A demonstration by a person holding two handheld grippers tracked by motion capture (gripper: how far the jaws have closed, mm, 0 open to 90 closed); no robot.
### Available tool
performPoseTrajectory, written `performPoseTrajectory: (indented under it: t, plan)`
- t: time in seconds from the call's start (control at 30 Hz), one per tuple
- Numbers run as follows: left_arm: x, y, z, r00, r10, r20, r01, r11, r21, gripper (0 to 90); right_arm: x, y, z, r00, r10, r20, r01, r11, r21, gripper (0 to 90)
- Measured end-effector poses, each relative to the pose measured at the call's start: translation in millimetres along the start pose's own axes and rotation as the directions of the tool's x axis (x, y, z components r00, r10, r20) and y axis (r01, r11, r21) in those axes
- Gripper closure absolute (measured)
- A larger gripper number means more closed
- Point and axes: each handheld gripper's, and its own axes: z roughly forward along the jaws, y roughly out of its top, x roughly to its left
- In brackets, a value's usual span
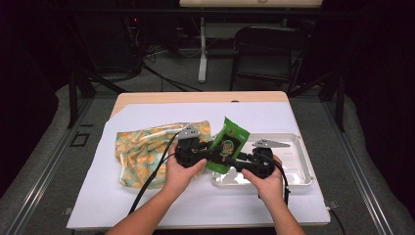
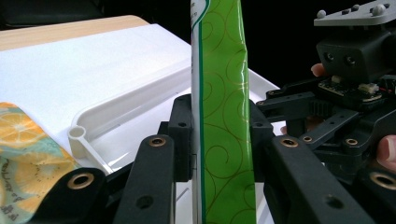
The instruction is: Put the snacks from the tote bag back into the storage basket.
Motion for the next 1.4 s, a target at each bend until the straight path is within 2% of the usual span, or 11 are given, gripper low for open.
performPoseTrajectory:
  t: [0.23,0.53,0.67,0.9,0.93,1.03,1.1,1.23,1.3,1.4]
  plan:
    - [2.0,-1.5,1.9,1.0000,0.003,-0.002,-0.003,1.0000,0.006,71.4,-5.3,-2.4,3.3,0.9982,0.050,-0.032,-0.050,0.999,-0.005,45.6]
    - [3.0,-4.1,4.1,0.9999,-0.013,0.004,0.013,0.9998,0.012,71.2,-4.3,-2.2,3.2,0.9984,0.054,-0.018,-0.054,0.999,-0.006,46.0]
    - [2.0,-5.8,8.0,0.9999,-0.011,-0.004,0.011,0.9996,0.024,71.2,-6.1,-1.1,0.1,0.9974,0.072,-0.005,-0.073,0.997,-0.024,47.0]
    - [3.6,-6.9,16.2,0.9991,-0.037,0.018,0.036,0.9985,0.042,71.0,-11.5,1.3,-6.8,0.9951,0.098,0.007,-0.098,0.993,-0.065,48.9]
    - [3.8,-6.8,17.2,0.9989,-0.042,0.021,0.041,0.9982,0.044,71.0,-13.3,2.0,-8.3,0.9947,0.102,0.013,-0.101,0.992,-0.074,52.1]
    - [4.7,-5.7,20.6,0.9977,-0.059,0.033,0.058,0.9971,0.049,71.1,-14.6,2.5,-9.4,0.9939,0.108,0.025,-0.106,0.992,-0.074,53.3]
    - [5.3,-4.6,23.0,0.9971,-0.065,0.040,0.063,0.9966,0.053,71.2,-16.9,3.3,-11.4,0.9925,0.113,0.046,-0.109,0.991,-0.078,57.1]
    - [5.9,-3.8,28.0,0.9955,-0.082,0.048,0.079,0.9953,0.056,71.3,-20.7,3.8,-13.6,0.9900,0.128,0.059,-0.122,0.989,-0.087,61.5]
    - [6.2,-3.8,30.1,0.9954,-0.083,0.049,0.080,0.9947,0.065,71.3,-21.9,4.1,-14.5,0.9898,0.128,0.063,-0.123,0.989,-0.082,62.7]
    - [7.3,-3.7,31.8,0.9956,-0.081,0.047,0.078,0.9949,0.064,71.5,-23.4,4.7,-15.8,0.9875,0.136,0.079,-0.128,0.986,-0.105,69.4]
